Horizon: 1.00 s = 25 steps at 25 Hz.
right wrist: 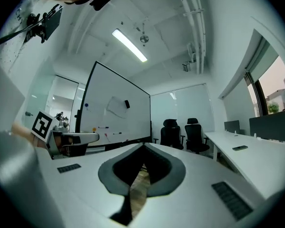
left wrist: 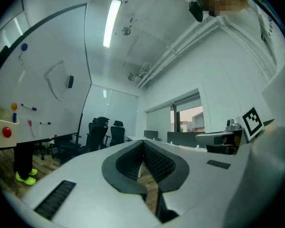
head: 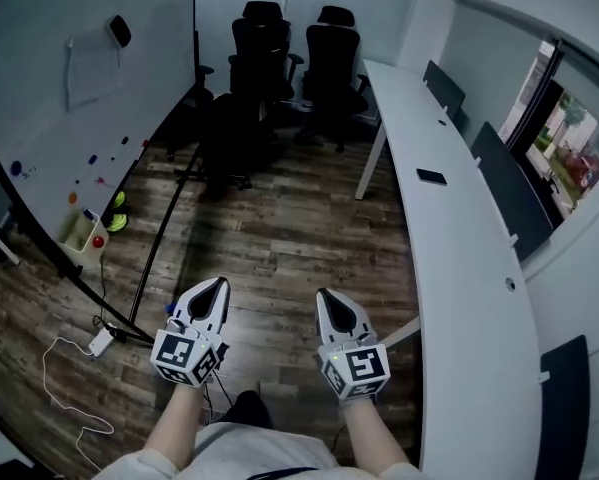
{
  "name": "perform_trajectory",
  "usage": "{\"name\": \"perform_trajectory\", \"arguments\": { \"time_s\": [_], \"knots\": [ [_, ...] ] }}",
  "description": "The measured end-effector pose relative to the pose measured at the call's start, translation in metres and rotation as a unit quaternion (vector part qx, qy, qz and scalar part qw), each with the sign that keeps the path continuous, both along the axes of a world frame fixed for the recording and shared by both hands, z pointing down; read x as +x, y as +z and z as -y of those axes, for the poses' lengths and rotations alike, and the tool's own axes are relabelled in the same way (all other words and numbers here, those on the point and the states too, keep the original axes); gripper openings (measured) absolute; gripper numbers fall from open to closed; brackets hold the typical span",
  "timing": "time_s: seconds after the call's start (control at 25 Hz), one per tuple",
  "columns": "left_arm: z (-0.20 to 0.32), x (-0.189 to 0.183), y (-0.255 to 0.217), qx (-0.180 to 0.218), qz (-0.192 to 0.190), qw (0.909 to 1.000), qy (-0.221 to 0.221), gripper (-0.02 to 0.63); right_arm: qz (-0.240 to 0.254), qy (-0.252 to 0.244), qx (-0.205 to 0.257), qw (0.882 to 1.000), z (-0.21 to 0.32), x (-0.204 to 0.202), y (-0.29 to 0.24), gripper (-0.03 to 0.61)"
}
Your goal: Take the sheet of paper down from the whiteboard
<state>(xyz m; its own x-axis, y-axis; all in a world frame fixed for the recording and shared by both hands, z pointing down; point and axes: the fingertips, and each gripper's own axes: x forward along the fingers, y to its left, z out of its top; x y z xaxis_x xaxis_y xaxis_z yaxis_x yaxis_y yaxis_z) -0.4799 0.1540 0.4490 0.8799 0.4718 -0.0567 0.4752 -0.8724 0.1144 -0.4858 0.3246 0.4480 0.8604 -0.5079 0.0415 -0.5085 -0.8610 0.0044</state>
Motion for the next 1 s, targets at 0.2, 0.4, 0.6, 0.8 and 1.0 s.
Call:
{"name": "perform_trajectory", "arguments": {
  "time_s": [0.2, 0.4, 0.6, 0.8, 1.0],
  "knots": [
    [0.031, 0.061, -0.003, 0.002, -0.008, 0.9999, -0.006, 0.015, 0.000, -0.006, -0.003, 1.000, 0.031, 0.062, 0.000, 0.017],
    [0.046, 0.115, -0.006, 0.007, -0.016, 0.9999, 0.000, 0.014, -0.003, -0.009, -0.003, 1.000, 0.051, 0.116, 0.001, 0.017],
    [0.056, 0.157, -0.004, 0.011, -0.018, 0.9997, 0.010, 0.014, -0.010, -0.007, 0.007, 1.000, 0.069, 0.158, 0.000, 0.017],
    [0.055, 0.190, -0.001, 0.015, -0.023, 0.9995, 0.018, 0.014, -0.012, 0.003, 0.014, 1.000, 0.078, 0.189, 0.003, 0.017],
    [0.043, 0.219, -0.002, 0.012, -0.025, 0.9993, 0.024, 0.015, -0.001, 0.009, 0.025, 1.000, 0.082, 0.216, 0.008, 0.017]
  ]
}}
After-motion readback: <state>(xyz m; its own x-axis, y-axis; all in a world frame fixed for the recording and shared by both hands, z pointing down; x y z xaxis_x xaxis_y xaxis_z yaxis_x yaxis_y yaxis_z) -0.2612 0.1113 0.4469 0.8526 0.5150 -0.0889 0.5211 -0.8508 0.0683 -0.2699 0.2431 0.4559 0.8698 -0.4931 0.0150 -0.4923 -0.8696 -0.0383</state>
